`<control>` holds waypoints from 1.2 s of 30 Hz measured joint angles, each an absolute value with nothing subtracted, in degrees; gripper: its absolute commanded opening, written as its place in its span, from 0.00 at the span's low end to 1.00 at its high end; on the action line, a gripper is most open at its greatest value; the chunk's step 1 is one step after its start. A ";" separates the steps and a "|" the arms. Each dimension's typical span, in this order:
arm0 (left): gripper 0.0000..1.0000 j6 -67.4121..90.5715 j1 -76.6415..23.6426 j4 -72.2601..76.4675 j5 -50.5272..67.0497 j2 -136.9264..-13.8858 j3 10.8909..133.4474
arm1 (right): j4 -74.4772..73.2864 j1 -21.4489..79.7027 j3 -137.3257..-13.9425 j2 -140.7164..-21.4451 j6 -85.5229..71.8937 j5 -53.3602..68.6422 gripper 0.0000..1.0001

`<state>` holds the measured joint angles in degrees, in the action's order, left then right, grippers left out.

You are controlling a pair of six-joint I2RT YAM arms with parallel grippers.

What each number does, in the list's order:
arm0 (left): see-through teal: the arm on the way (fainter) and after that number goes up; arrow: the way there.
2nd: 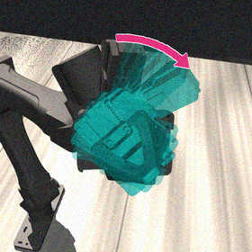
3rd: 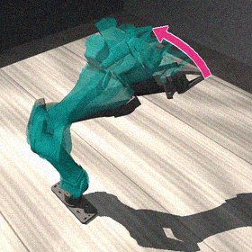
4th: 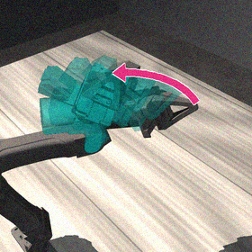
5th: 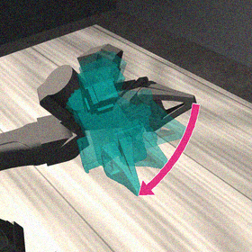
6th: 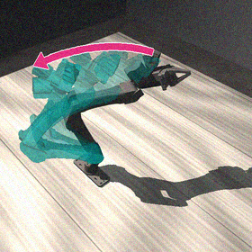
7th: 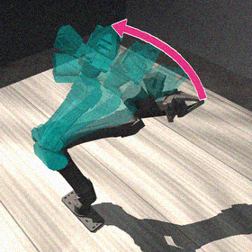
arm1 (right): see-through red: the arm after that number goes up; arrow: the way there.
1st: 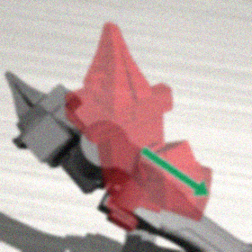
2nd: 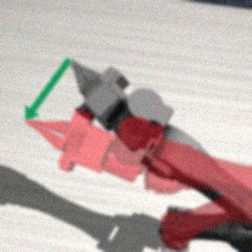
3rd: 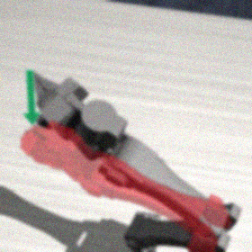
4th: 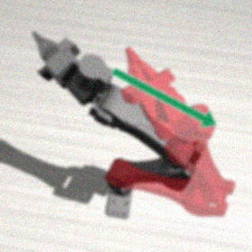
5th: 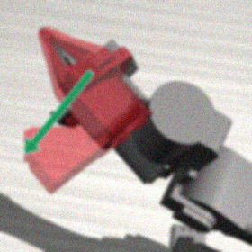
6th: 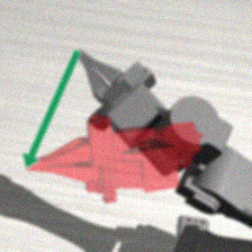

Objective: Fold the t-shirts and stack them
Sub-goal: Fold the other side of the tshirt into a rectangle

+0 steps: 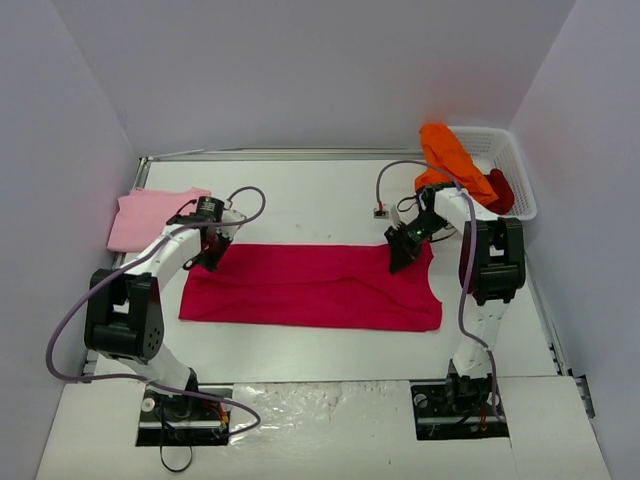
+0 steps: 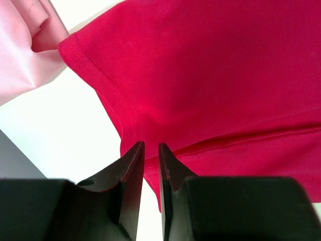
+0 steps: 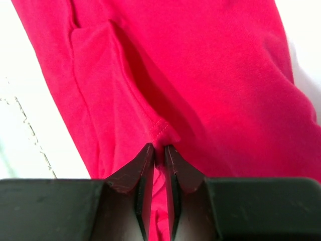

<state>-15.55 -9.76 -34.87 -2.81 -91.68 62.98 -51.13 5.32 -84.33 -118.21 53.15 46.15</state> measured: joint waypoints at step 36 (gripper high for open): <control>0.17 -15.55 -9.76 -34.79 -2.79 -91.24 62.98 | -55.99 16.64 -79.81 -110.87 52.99 42.59 0.11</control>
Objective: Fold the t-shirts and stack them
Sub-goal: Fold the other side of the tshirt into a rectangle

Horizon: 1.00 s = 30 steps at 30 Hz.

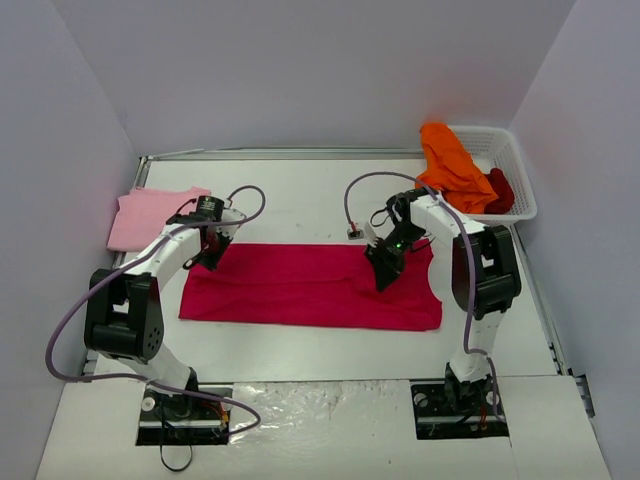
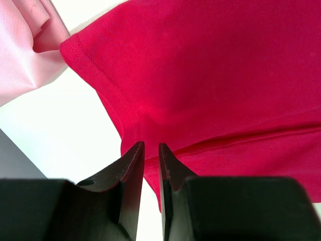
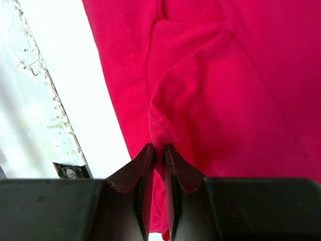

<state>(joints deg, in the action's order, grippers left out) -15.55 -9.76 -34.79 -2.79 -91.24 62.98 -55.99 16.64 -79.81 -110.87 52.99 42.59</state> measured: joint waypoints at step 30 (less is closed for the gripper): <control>0.17 -15.55 -9.76 -34.39 -2.76 -91.24 61.93 | -55.33 24.14 -75.40 -110.87 51.83 42.85 0.15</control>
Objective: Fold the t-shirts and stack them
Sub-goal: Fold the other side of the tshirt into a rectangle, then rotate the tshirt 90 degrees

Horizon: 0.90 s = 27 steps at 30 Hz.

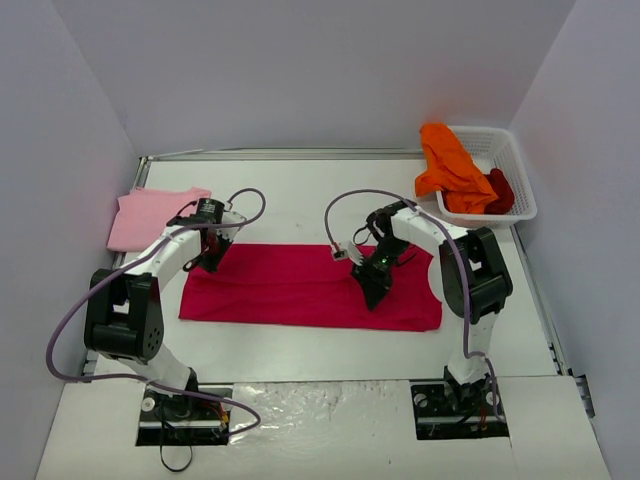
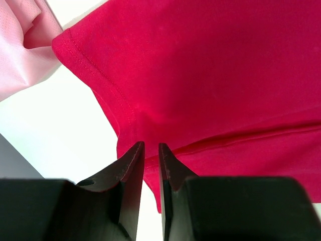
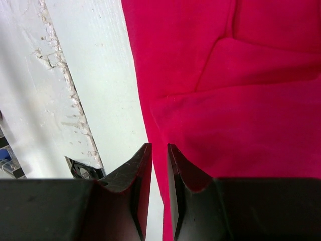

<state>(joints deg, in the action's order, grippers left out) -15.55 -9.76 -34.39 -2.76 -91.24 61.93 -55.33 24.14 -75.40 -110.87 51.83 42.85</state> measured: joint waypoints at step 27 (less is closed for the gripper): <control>0.02 -17.04 -10.83 -34.48 -1.43 -91.90 63.88 | -49.74 13.08 -74.41 -103.37 45.78 37.08 0.00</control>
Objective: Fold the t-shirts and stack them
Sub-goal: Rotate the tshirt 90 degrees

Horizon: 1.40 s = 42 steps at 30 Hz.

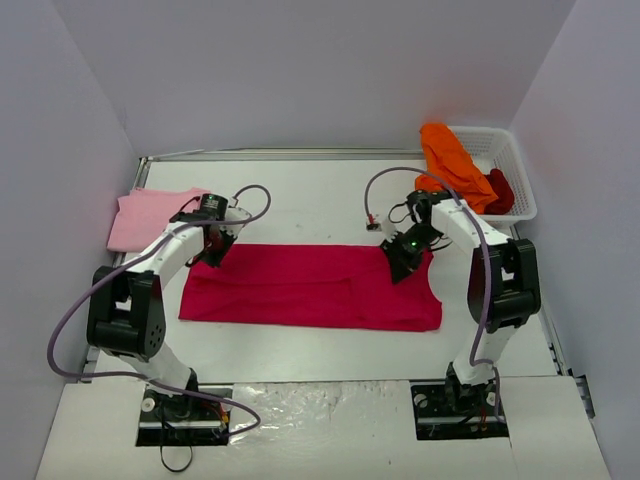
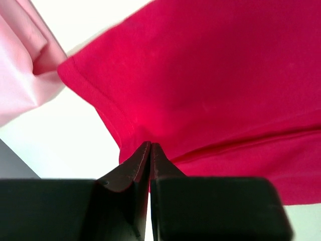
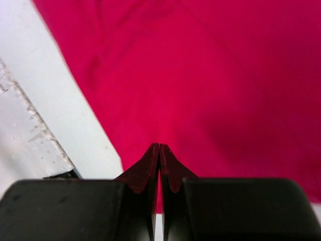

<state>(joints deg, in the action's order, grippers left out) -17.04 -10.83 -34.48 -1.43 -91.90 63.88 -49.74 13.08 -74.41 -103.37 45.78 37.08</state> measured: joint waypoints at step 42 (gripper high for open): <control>0.02 -21.82 -11.97 -36.67 -7.84 -107.61 70.48 | -49.74 4.47 -82.78 -120.53 31.48 29.28 0.00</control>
